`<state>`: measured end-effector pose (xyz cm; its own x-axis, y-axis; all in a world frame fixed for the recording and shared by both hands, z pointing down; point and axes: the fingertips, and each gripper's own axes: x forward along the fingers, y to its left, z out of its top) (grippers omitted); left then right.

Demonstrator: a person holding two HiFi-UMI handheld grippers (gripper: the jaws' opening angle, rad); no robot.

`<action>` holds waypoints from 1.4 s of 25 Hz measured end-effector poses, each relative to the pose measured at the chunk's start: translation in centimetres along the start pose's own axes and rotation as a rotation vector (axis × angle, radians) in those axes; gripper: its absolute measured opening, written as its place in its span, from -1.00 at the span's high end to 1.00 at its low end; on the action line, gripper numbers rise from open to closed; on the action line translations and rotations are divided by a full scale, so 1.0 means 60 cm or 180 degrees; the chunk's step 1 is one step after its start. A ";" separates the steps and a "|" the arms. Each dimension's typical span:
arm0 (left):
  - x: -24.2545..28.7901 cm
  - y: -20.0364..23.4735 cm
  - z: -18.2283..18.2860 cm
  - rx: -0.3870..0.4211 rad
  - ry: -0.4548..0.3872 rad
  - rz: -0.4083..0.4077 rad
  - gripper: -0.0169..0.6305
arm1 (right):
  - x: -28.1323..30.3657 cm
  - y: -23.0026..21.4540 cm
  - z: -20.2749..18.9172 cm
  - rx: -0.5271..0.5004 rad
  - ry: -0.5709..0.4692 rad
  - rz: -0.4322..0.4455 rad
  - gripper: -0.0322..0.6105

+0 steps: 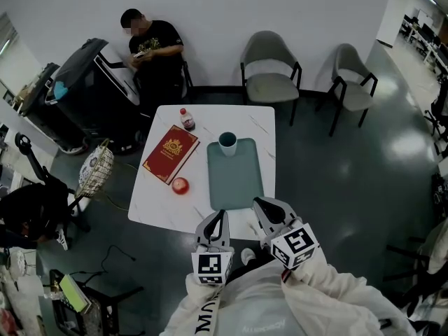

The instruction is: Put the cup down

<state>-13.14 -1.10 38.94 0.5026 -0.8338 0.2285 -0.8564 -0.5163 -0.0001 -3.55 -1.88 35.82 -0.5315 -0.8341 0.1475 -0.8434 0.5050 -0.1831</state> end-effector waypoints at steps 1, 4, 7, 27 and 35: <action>0.000 -0.003 0.001 -0.0006 0.0008 -0.0004 0.91 | -0.001 -0.001 0.002 0.0007 0.0006 0.0002 0.89; 0.001 -0.010 0.002 -0.0023 0.0033 -0.0002 0.91 | -0.002 -0.003 -0.004 0.0052 0.0045 0.0030 0.89; 0.001 -0.012 0.001 -0.0052 0.0019 0.0043 0.91 | -0.002 -0.004 -0.003 0.0053 0.0076 0.0067 0.89; 0.061 -0.047 0.062 -0.0037 -0.0169 0.0418 0.91 | -0.009 -0.070 0.034 0.0066 -0.0070 0.0381 0.89; 0.069 -0.053 0.076 0.0004 -0.0219 0.0478 0.91 | -0.007 -0.086 0.044 0.0047 -0.0107 0.0392 0.89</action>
<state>-7.81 -3.83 35.42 0.3758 -0.9130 0.1587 -0.9224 -0.3850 -0.0305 1.23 -4.72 34.13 -0.6278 -0.7731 0.0903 -0.7706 0.6010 -0.2120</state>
